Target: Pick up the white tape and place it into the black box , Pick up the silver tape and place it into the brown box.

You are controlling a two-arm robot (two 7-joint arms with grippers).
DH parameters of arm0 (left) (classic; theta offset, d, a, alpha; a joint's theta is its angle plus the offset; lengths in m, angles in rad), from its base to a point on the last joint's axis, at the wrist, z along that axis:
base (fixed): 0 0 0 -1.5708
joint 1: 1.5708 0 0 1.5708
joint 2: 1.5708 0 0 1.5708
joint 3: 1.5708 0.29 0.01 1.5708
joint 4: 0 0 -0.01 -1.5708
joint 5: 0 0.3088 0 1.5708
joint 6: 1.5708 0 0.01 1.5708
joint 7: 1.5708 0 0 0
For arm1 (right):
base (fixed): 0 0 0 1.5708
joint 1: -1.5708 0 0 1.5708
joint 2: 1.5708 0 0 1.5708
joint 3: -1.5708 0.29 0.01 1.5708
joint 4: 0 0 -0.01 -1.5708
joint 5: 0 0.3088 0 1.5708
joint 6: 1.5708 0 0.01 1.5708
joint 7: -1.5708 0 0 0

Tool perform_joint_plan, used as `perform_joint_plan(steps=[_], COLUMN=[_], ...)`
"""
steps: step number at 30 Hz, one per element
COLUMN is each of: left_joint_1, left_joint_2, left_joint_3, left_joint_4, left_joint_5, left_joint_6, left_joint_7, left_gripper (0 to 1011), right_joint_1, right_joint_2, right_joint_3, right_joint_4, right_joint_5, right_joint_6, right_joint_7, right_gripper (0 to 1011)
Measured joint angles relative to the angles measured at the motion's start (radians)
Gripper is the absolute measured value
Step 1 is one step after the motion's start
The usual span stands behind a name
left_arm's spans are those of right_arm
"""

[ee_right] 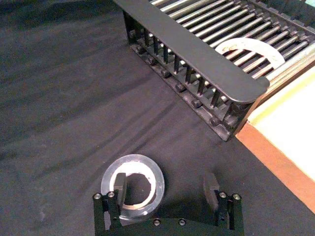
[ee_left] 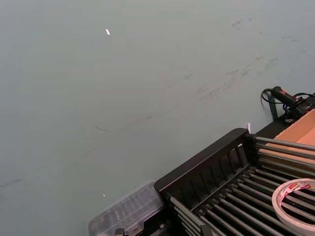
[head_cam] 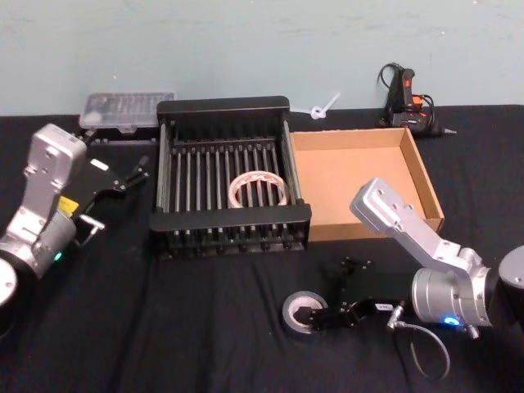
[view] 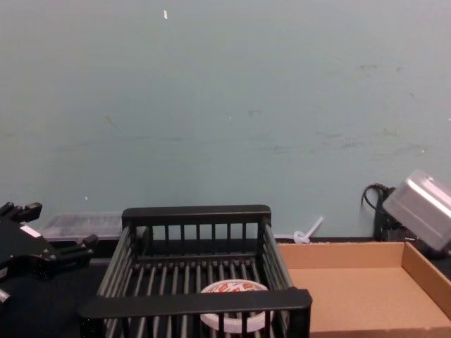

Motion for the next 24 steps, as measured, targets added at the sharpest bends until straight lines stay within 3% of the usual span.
perform_joint_plan(steps=[24], left_joint_1=[0.0], left_joint_2=[0.0], left_joint_3=[0.0], left_joint_4=[0.0], left_joint_5=[0.0], left_joint_6=[0.0], left_joint_7=[0.0], left_gripper=[1001], right_joint_1=[0.012], right_joint_2=[-0.013], right_joint_3=[-0.014], right_joint_4=[0.023], right_joint_5=[-0.016], right_joint_6=[0.004], right_joint_7=[-0.007], right_gripper=[1002])
